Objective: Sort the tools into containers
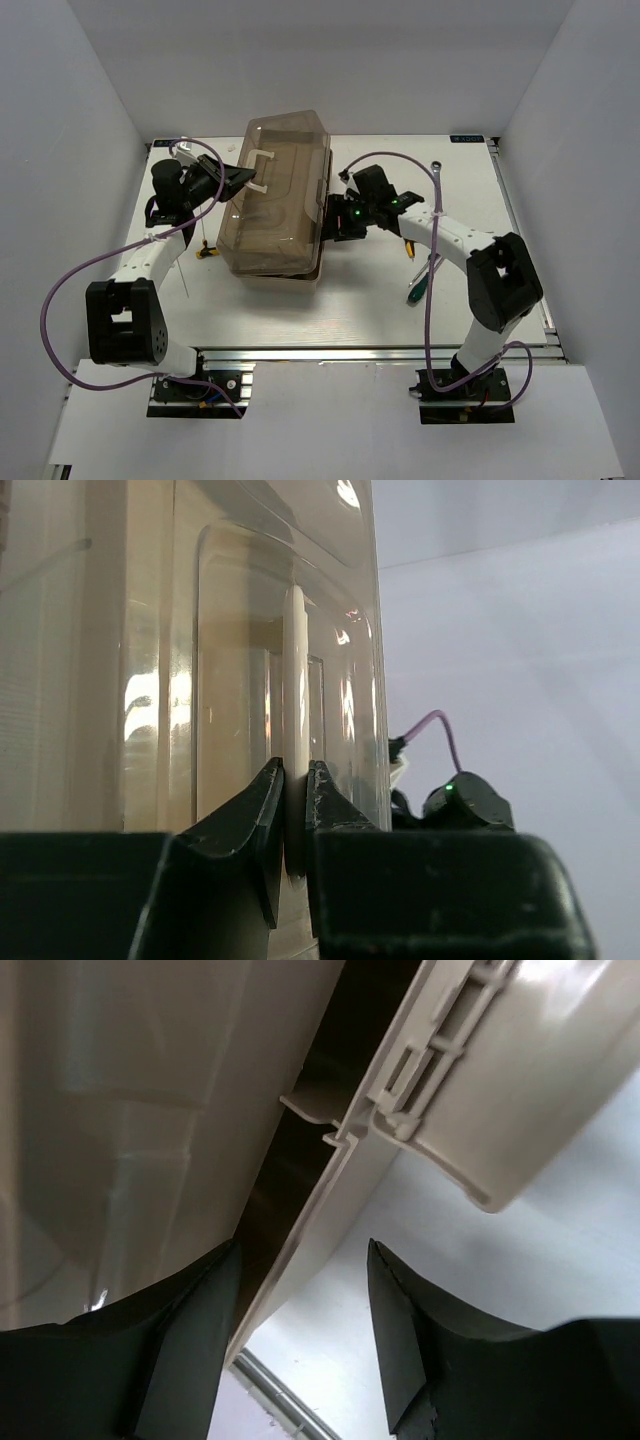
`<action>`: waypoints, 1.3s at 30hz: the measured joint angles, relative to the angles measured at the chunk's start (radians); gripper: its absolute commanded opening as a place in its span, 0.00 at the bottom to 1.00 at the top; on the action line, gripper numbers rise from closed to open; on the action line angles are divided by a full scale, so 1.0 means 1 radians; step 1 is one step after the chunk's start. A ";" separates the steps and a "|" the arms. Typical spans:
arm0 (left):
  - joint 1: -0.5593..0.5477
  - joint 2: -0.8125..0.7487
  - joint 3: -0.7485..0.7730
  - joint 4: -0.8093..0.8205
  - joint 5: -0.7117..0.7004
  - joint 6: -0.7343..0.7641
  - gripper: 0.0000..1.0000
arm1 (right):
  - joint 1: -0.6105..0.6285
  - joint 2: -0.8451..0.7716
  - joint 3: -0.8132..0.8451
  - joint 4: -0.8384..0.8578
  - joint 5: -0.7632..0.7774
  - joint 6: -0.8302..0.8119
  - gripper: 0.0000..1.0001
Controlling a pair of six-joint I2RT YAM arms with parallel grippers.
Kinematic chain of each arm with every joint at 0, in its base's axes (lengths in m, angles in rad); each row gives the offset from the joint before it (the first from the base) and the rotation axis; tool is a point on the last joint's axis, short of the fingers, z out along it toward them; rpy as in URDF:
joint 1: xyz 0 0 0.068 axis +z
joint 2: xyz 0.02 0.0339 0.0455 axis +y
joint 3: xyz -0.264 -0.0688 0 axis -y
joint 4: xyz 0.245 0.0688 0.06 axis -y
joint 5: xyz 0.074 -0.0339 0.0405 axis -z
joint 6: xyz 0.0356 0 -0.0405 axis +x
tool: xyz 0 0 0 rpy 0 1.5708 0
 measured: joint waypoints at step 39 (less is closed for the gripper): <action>0.117 -0.024 0.063 -0.361 -0.114 0.265 0.49 | -0.237 -0.113 -0.219 0.110 0.306 -0.033 0.04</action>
